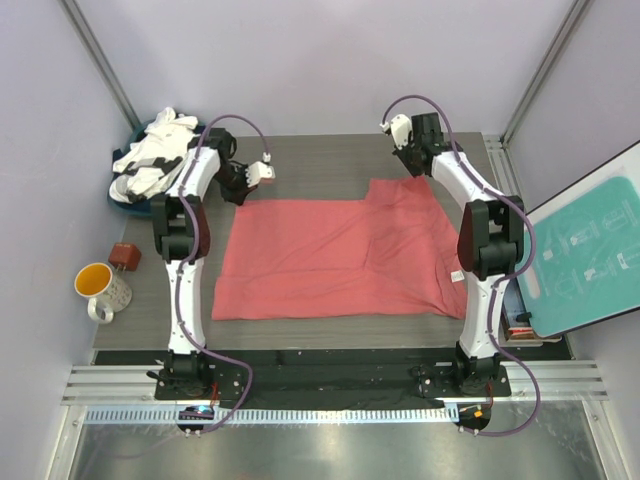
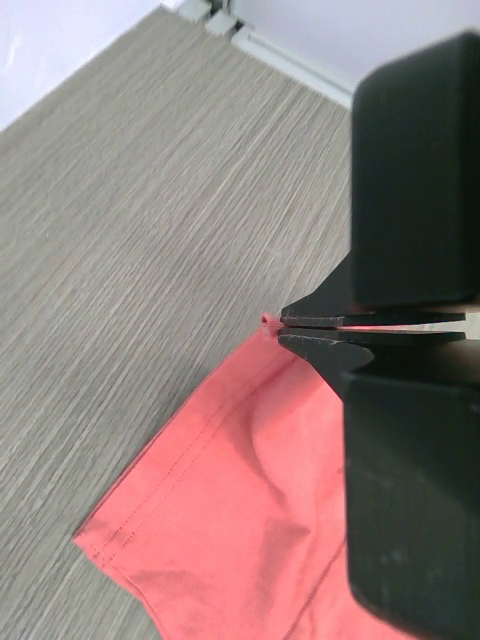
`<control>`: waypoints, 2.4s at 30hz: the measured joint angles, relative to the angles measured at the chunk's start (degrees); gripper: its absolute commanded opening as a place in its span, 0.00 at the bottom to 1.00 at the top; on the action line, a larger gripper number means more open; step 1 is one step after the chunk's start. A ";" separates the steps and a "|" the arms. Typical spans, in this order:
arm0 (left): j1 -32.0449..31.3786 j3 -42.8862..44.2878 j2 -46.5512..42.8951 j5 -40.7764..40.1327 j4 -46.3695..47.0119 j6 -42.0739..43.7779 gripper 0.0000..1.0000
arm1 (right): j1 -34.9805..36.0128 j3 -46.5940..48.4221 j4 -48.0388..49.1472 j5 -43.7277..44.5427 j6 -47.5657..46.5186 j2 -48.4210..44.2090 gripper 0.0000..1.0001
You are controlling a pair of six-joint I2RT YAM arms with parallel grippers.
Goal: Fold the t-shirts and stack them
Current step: Fold the other side of the tshirt into a rectangle
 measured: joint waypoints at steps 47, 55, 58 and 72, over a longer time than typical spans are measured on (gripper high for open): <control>-0.52 -15.37 -19.74 -4.98 -10.32 7.06 0.00 | -3.15 -27.08 -23.39 -16.35 -19.82 -33.40 0.01; -1.68 -16.39 -22.01 -6.88 -10.78 9.57 0.00 | -4.66 -32.89 -23.10 -13.07 -26.25 -42.60 0.01; -2.23 -16.61 -22.38 -7.23 -10.82 9.90 0.00 | -5.42 -33.83 -22.03 -12.28 -27.69 -45.79 0.01; -4.90 -16.70 -22.64 -8.61 -10.82 11.21 0.00 | -6.12 -34.45 -27.89 -14.29 -35.12 -50.34 0.01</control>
